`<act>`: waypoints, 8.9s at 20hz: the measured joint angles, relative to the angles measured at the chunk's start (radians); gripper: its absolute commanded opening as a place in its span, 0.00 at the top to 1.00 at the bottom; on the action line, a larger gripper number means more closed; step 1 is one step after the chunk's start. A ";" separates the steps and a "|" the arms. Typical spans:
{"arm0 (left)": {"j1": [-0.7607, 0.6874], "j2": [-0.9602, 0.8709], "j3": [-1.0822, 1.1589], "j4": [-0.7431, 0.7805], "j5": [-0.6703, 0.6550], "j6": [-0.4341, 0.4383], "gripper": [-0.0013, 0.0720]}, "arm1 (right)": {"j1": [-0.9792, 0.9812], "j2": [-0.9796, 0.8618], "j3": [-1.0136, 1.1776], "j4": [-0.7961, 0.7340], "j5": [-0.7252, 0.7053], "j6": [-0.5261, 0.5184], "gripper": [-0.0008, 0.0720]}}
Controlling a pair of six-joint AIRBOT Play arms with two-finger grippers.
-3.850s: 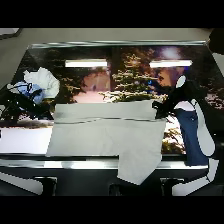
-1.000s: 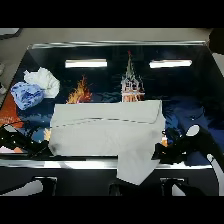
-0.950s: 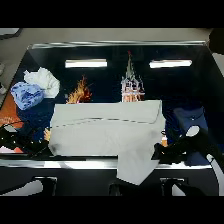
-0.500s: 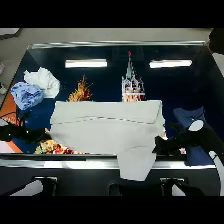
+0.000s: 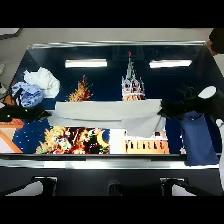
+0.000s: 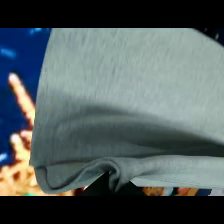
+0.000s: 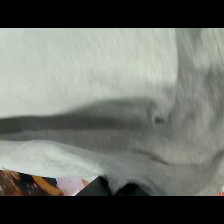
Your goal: Fold the shirts.
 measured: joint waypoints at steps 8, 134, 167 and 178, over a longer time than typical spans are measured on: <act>-0.068 -0.285 0.257 -0.001 0.038 -0.116 0.93 | 0.072 -0.280 0.214 0.076 -0.268 0.015 0.92; -0.095 0.246 0.324 -0.107 0.037 0.050 0.93 | 0.666 -0.414 0.307 0.638 -0.386 -0.026 0.04; -0.088 0.253 0.286 -0.108 0.028 0.096 0.93 | -0.292 0.104 0.228 0.140 0.038 0.131 0.92; -0.088 0.253 0.286 -0.108 0.028 0.096 0.93 | -0.687 0.193 0.252 0.120 0.091 0.273 0.92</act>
